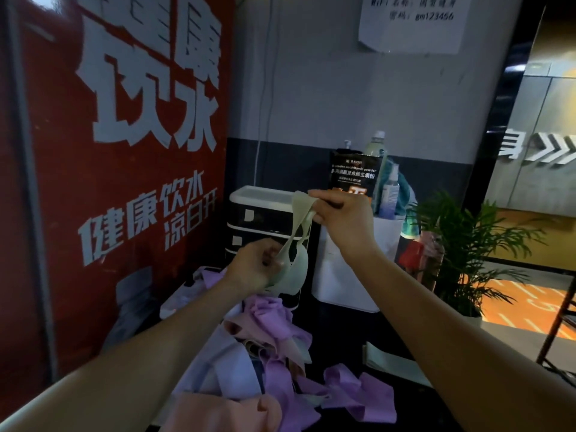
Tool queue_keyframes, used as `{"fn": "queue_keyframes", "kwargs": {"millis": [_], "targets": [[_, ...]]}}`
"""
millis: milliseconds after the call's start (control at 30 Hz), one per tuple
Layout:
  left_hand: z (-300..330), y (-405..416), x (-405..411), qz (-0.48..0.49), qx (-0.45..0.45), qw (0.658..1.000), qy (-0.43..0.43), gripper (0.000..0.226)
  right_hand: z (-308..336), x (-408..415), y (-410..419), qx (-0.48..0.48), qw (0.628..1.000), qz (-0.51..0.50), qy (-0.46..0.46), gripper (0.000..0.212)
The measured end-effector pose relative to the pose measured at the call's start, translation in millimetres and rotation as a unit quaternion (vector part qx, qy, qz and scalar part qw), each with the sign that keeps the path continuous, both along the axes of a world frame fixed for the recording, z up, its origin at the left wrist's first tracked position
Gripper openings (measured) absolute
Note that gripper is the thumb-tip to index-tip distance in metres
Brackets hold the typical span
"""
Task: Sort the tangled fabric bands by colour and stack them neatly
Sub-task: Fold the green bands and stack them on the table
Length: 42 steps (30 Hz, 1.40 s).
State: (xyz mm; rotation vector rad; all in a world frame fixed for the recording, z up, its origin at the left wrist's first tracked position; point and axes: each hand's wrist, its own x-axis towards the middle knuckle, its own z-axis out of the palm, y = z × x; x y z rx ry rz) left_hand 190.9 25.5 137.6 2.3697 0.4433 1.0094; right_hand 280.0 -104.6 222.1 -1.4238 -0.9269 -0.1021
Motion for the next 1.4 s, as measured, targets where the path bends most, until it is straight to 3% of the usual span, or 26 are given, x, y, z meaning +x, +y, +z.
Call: {"fn": "queue_keyframes", "kwargs": {"millis": [200, 367, 500, 633, 800, 1000, 1200, 1400], "targets": [[-1.0, -5.3, -1.3, -0.01, -0.076, 0.997, -0.004, 0.008, 16.9, -5.7, -9.6, 0.067, 0.996, 0.041, 0.033, 0.022], [-2.3, -1.7, -3.5, 0.028, -0.03, 0.999, 0.031, 0.022, 20.4, -4.0, -21.6, 0.091, 0.994, 0.035, 0.049, 0.022], [-0.3, -3.6, -3.9, 0.058, -0.03, 0.998, 0.012, 0.006, 20.2, -2.2, -30.9, 0.115, 0.99, 0.039, 0.071, 0.023], [-4.6, -4.5, -5.4, 0.032, -0.052, 0.998, -0.026, 0.025, 27.0, -0.8, -40.6, 0.151, 0.985, 0.029, 0.077, 0.023], [-17.9, -6.6, -3.5, 0.034, -0.009, 0.999, -0.001, 0.033, 29.5, 2.7, -54.3, 0.155, 0.984, 0.027, 0.082, 0.023], [-9.3, -16.3, 0.6, 0.006, -0.147, 0.985, -0.094, 0.036, 14.4, 13.4, -61.6, 0.104, 0.992, 0.011, 0.066, 0.021], [4.8, -20.3, -10.6, -0.082, -0.384, 0.907, -0.154, 0.019, -10.4, 38.9, -63.9, 0.025, 0.995, -0.051, 0.085, 0.018], [13.2, -19.3, -24.4, -0.108, -0.459, 0.854, -0.222, 0.021, -47.1, 48.2, -65.2, -0.125, 0.987, -0.079, 0.065, 0.018]]}}
